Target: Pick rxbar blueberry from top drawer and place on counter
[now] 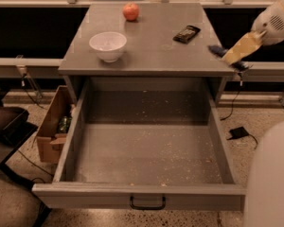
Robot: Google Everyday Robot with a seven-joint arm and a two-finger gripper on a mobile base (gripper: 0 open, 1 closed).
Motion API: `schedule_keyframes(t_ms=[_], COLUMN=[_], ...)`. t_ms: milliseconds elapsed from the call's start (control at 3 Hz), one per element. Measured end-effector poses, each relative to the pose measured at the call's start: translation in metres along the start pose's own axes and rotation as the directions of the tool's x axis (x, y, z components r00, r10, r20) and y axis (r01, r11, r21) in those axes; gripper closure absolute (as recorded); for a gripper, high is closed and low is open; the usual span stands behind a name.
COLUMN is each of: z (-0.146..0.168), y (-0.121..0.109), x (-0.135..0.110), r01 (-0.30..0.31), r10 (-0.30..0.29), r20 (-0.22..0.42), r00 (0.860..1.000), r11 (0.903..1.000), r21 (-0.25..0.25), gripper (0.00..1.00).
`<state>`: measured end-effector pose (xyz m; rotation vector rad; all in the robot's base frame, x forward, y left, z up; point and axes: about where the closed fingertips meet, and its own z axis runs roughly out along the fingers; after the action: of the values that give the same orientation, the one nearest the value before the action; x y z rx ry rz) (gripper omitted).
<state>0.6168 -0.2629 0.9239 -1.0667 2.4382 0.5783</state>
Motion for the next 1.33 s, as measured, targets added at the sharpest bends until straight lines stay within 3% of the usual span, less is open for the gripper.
schedule_keyframes(t_ms=[333,667,1000,1333], z=[-0.016,0.001,0.016,0.041], y=[-0.007,-0.018,-0.026,-0.028], x=[-0.025,-0.046,-0.085,-0.138], r01=[0.029,0.031,0.069,0.133], r10=[-0.033,-0.038,-0.082,-0.156], r20=[0.056,0.088,0.127,0.18], r00=[0.998,0.995,0.988,0.971], r11=[0.9974,0.9963,0.9918,0.9825], r21=[0.066,0.08,0.107,0.13], gripper=[1.0,1.0,1.0,1.0])
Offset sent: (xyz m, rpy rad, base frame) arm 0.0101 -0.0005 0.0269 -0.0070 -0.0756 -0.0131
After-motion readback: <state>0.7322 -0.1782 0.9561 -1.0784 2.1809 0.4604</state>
